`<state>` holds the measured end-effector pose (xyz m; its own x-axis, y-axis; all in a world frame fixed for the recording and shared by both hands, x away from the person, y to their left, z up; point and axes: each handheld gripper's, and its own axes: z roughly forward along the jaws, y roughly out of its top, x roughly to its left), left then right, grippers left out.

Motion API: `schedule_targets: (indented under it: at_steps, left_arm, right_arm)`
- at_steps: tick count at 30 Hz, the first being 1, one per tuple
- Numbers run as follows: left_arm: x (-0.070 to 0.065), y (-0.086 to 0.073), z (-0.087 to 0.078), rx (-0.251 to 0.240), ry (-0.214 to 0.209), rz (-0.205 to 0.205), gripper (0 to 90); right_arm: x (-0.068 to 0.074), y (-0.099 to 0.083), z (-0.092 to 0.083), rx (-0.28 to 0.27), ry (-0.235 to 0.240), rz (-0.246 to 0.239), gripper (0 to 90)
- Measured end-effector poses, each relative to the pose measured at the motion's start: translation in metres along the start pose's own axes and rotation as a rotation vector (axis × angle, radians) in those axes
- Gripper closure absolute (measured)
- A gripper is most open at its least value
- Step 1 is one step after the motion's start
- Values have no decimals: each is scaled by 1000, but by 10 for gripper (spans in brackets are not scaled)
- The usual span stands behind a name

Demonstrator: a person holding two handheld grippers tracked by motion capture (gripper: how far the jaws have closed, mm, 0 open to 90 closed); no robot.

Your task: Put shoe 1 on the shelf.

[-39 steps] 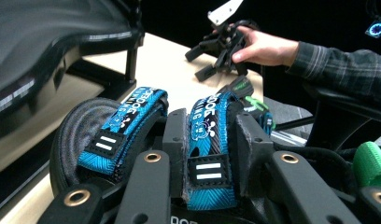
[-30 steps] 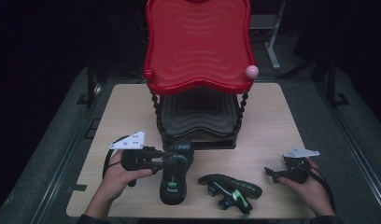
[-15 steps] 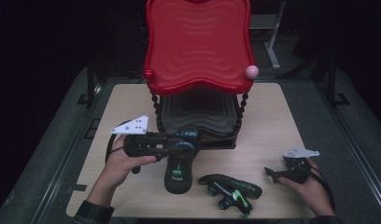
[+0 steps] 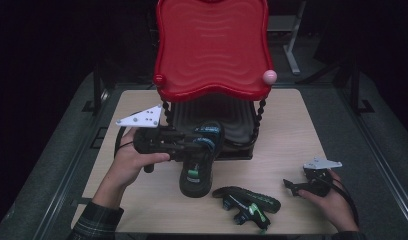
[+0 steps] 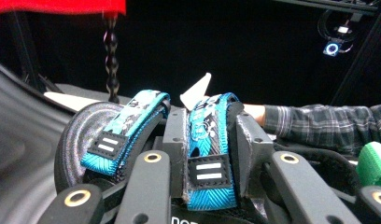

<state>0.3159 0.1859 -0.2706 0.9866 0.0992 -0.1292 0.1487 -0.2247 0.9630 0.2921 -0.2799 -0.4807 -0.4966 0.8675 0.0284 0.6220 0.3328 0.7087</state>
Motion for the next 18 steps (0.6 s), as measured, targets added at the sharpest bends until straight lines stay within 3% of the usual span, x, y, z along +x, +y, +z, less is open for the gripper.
schedule_targets:
  at_steps: [4,18]
  left_arm:
    - [1,17,-1,1,-4,26,686]
    - [3,51,-5,-29,-14,67,688]
  right_arm:
    - [0,0,0,1,-2,-1,56]
    - [0,0,0,2,-1,2,56]
